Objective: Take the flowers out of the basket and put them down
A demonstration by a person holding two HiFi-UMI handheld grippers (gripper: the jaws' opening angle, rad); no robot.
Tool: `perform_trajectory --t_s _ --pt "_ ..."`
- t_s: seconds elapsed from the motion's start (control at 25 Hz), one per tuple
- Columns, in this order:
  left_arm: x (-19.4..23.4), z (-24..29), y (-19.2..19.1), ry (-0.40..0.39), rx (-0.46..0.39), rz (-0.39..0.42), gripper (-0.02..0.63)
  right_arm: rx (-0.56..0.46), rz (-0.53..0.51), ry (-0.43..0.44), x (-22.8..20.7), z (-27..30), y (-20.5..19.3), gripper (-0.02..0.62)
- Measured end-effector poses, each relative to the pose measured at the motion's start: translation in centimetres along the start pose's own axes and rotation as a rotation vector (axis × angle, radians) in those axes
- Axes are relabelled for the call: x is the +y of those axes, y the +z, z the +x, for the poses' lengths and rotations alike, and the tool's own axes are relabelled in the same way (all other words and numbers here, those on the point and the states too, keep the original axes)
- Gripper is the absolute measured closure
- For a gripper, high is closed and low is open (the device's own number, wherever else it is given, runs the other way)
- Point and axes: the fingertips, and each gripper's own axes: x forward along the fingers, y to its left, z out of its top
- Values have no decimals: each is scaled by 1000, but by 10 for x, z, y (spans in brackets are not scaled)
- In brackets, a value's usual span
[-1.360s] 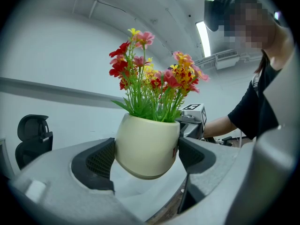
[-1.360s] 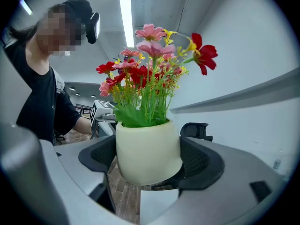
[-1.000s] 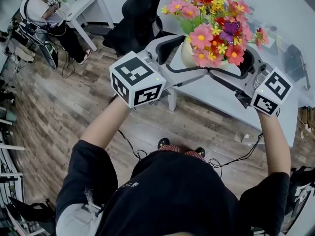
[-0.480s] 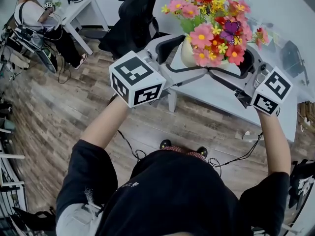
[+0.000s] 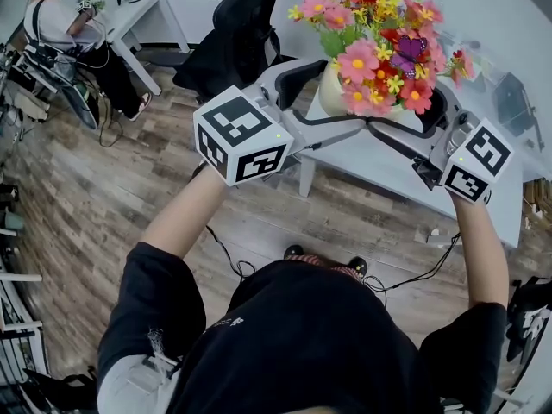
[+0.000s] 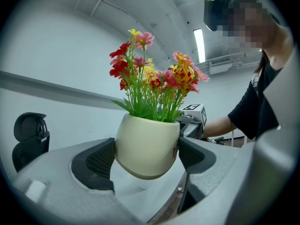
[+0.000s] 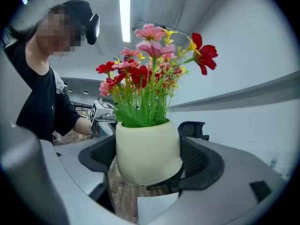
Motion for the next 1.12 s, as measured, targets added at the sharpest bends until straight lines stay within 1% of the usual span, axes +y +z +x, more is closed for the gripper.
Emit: perform_trajectory --t_s 0.32,0.52,0.72,0.88,1.12 --pt "-1 0 -1 -26 -2 -2 170 -5 11 -25 1 -1 -2 153" --pt "5 -21 -4 -48 -7 -4 170 2 11 -47 15 16 0 153" --pt "-2 -2 -3 -59 12 -2 170 -8 25 -56 5 -1 -3 153" --pt "-3 -3 -3 -63 15 0 170 -4 36 -60 7 0 -4 153" --pt "-1 4 -3 -58 18 -12 170 6 22 -51 0 -4 -3 153"
